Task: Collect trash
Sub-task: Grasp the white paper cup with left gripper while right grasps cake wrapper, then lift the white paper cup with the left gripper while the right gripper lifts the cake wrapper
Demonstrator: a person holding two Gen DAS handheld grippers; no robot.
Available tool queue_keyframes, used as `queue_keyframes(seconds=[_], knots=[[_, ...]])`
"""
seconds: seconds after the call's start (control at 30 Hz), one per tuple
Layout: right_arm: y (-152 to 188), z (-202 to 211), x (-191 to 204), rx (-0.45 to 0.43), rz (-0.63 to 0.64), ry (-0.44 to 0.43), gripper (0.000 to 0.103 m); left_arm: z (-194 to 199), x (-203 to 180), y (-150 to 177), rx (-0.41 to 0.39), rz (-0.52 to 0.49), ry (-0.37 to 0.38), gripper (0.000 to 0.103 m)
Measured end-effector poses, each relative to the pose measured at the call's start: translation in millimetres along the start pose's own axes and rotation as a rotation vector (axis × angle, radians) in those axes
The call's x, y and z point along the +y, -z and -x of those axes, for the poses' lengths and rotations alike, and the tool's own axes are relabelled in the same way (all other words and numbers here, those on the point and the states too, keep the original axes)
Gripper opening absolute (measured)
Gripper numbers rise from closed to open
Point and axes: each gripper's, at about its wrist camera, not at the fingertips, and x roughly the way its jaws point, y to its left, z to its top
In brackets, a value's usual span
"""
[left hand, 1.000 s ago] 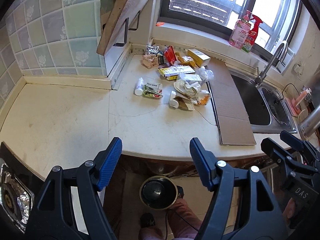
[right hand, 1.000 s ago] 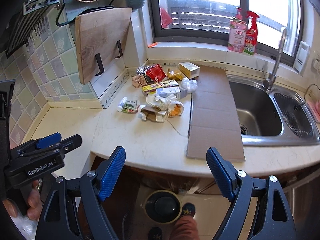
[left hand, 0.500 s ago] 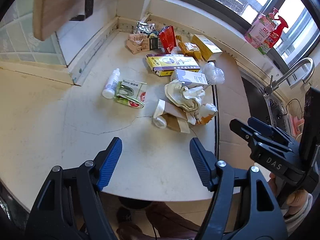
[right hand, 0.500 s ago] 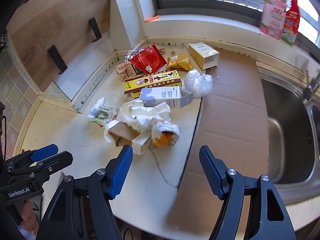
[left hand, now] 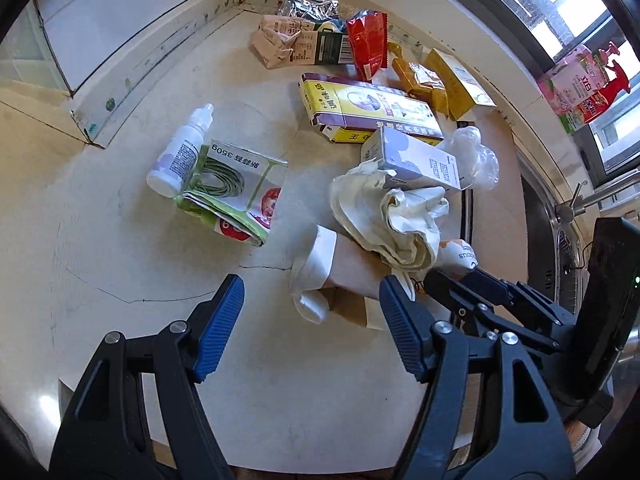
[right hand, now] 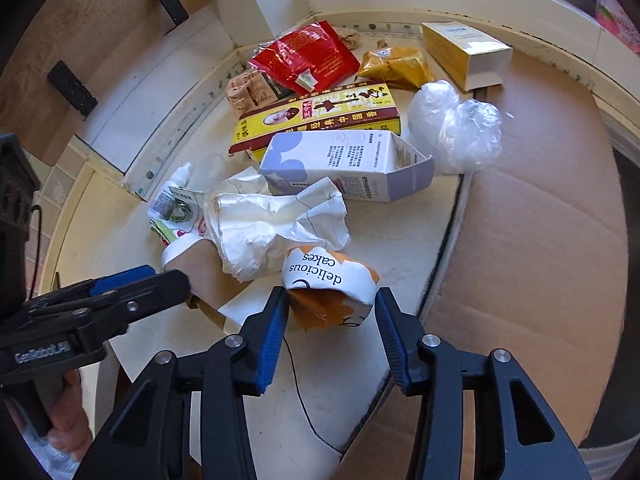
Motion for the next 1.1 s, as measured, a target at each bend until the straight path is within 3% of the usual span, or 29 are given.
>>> queue_keyframes(seconds=[0.43, 0.57, 0.7, 0.77, 0.8, 0.83, 1.1], knots=[[7.9, 2.9, 9.0, -0.017, 0.068, -0.062, 0.034, -29.5, -10.6, 1.3, -0.001, 0.021, 0.033, 0.067], [12.2, 4.8, 10.8, -0.027, 0.082, -0.049, 0.032, -27.9, -13.0, 5.1, -0.035, 0.027, 0.026, 0.053], [17.0, 7.9, 9.0, -0.039, 0.085, -0.038, 0.030, -17.7, -4.3, 7.0, -0.076, 0.056, 0.080, 0.036], [18.8, 8.8, 6.9, -0.038, 0.081, -0.043, 0.028, -10.9, 0.1, 8.0, -0.085, 0.056, 0.089, 0.033], [20.3, 9.9, 6.7, -0.038, 0.079, -0.046, 0.020, -8.6, -0.1, 9.0, -0.090, 0.051, 0.081, 0.032], [21.4, 10.7, 6.4, -0.039, 0.079, -0.046, 0.001, -5.9, 0.0, 10.3, -0.098, 0.047, 0.079, 0.031], [31.3, 21.8, 13.8, -0.049, 0.071, -0.053, 0.000, 31.8, 7.9, 31.7, -0.149, 0.011, 0.062, 0.023]])
